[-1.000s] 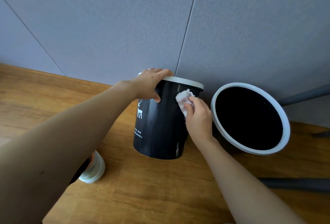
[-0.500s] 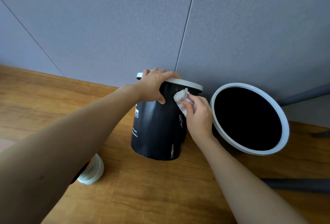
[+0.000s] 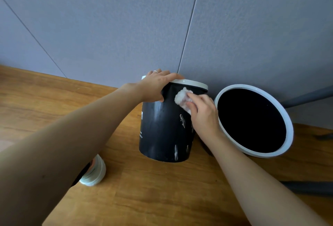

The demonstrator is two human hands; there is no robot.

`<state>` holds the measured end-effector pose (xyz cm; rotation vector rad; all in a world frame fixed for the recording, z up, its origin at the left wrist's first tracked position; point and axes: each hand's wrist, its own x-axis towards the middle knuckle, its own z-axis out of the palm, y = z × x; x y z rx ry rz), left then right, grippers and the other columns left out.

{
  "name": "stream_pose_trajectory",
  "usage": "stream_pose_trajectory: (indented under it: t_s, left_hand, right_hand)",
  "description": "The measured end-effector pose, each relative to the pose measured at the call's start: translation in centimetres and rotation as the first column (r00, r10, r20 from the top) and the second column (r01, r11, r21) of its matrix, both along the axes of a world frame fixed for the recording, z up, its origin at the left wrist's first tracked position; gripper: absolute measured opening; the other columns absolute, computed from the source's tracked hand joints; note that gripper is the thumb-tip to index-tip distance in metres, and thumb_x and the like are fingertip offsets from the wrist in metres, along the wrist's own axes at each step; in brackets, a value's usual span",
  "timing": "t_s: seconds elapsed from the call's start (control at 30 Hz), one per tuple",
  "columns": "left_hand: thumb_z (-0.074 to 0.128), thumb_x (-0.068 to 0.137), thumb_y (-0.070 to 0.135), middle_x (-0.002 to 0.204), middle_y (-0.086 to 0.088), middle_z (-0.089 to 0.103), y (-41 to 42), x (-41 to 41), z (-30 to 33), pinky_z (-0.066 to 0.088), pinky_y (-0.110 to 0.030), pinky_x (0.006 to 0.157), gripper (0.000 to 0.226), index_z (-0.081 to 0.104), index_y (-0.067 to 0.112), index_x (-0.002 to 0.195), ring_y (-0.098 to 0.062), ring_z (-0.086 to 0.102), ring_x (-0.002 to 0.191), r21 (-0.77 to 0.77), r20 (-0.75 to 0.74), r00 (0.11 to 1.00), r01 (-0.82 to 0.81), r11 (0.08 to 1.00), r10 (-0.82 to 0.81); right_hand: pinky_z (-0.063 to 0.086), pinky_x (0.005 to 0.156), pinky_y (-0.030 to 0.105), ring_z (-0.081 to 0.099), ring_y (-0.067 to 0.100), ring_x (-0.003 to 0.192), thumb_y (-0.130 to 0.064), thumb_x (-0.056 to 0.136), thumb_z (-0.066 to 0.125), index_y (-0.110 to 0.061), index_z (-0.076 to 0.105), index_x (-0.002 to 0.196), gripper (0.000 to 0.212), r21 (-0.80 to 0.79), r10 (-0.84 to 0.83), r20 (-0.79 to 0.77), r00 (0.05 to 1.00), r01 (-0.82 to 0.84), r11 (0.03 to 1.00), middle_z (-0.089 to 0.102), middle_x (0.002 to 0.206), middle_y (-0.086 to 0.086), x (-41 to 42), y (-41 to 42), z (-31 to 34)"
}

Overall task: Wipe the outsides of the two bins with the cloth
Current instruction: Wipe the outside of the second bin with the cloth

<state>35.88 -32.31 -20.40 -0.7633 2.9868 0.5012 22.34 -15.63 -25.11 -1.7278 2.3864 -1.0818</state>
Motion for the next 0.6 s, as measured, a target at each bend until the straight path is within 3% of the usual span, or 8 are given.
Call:
stream_pose_trajectory:
  t_s: [0.13, 0.27, 0.47, 0.6]
  left_hand:
    - [0.080, 0.069, 0.011, 0.122, 0.001, 0.050, -0.1, 0.1, 0.1, 0.036, -0.042, 0.098, 0.095, 0.029, 0.037, 0.144, -0.026, 0.043, 0.110, -0.047, 0.018, 1.000, -0.002, 0.999, 0.003]
    - [0.078, 0.069, 0.005, 0.125, -0.001, 0.050, -0.2, 0.1, 0.0, 0.039, -0.041, 0.095, 0.092, 0.032, 0.033, 0.143, -0.028, 0.043, 0.110, -0.015, -0.003, 1.000, -0.005, 1.000, 0.005]
    - [0.078, 0.067, 0.011, 0.125, -0.002, 0.050, -0.1, -0.1, 0.2, 0.037, -0.037, 0.098, 0.092, 0.030, 0.032, 0.142, -0.027, 0.044, 0.112, 0.021, -0.012, 1.000, 0.027, 0.999, -0.027]
    - [0.089, 0.057, 0.022, 0.130, -0.001, 0.050, 0.1, -0.3, 0.2, 0.030, -0.040, 0.106, 0.105, 0.027, 0.032, 0.141, -0.026, 0.042, 0.122, -0.001, 0.034, 0.998, 0.050, 0.999, -0.050]
  right_hand:
    - [0.049, 0.074, 0.048, 0.056, 0.037, 0.093, -0.011, 0.091, 0.062, -0.013, 0.069, 0.119, 0.029, 0.013, -0.020, -0.112, 0.993, 0.022, 1.000, 0.061, 0.095, 0.011, -1.1, -1.2, 1.1]
    - [0.050, 0.071, 0.047, 0.054, 0.035, 0.094, -0.009, 0.091, 0.062, -0.014, 0.069, 0.118, 0.028, 0.049, 0.004, -0.114, 0.994, 0.002, 0.999, 0.059, 0.097, 0.010, -0.5, -1.4, 1.1]
    - [0.050, 0.061, 0.048, 0.053, 0.033, 0.083, -0.001, 0.087, 0.064, -0.011, 0.071, 0.112, 0.028, 0.137, 0.271, -0.178, 0.946, -0.249, 0.959, 0.056, 0.089, 0.012, -0.5, 0.8, 0.5]
    - [0.050, 0.066, 0.045, 0.054, 0.035, 0.085, -0.005, 0.088, 0.063, -0.011, 0.072, 0.110, 0.024, 0.072, 0.166, -0.187, 0.968, -0.155, 0.985, 0.058, 0.091, 0.012, -1.6, -0.6, 1.7]
